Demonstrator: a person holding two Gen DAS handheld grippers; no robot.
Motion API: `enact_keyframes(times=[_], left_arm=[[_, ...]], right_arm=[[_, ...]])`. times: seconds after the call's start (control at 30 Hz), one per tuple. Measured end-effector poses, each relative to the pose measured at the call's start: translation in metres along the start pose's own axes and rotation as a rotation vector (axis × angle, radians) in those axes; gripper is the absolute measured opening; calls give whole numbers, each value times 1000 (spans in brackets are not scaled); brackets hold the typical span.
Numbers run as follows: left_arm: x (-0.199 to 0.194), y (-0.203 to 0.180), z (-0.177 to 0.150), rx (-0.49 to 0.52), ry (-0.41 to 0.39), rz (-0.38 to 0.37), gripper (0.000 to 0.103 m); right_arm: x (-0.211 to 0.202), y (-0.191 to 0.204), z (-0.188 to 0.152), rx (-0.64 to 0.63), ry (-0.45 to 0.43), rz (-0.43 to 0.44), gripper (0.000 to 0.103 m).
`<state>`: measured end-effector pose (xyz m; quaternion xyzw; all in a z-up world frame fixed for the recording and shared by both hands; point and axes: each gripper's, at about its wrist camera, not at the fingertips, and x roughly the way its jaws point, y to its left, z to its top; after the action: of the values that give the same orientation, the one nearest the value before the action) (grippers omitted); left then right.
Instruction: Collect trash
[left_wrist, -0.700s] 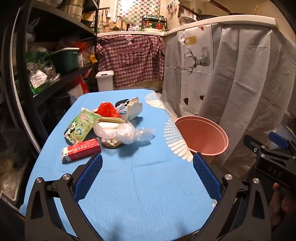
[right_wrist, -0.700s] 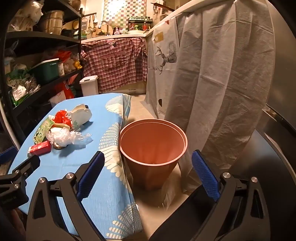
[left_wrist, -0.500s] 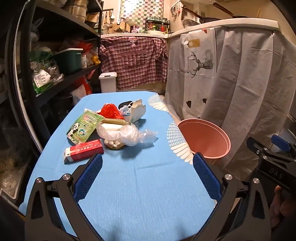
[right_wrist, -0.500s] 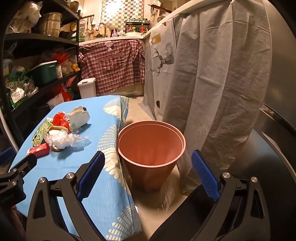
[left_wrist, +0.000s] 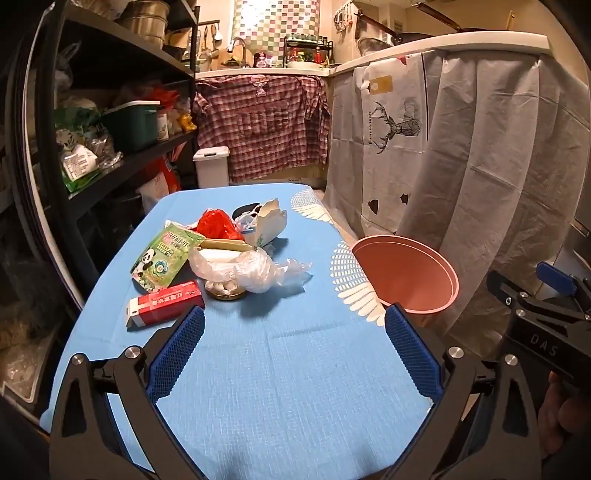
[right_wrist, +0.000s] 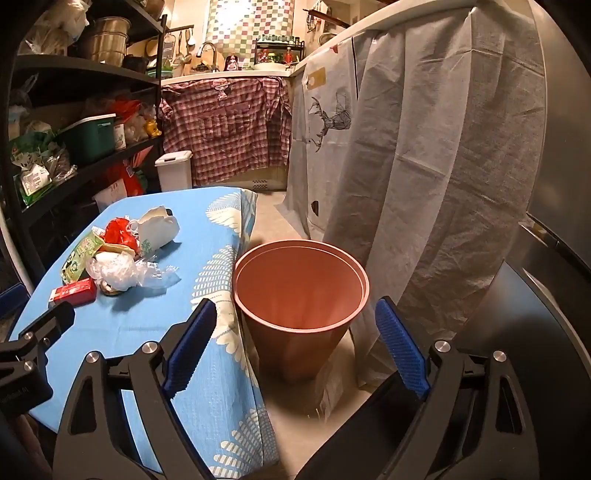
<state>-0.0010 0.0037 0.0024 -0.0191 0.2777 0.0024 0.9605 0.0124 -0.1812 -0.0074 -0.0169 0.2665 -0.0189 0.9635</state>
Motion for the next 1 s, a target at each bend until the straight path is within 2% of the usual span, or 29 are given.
enact_keyframes(times=[1.0], left_arm=[[3,-6,-2,-8,9,-3,95]], right_arm=[[2,7,-3,-15,8,1,87]])
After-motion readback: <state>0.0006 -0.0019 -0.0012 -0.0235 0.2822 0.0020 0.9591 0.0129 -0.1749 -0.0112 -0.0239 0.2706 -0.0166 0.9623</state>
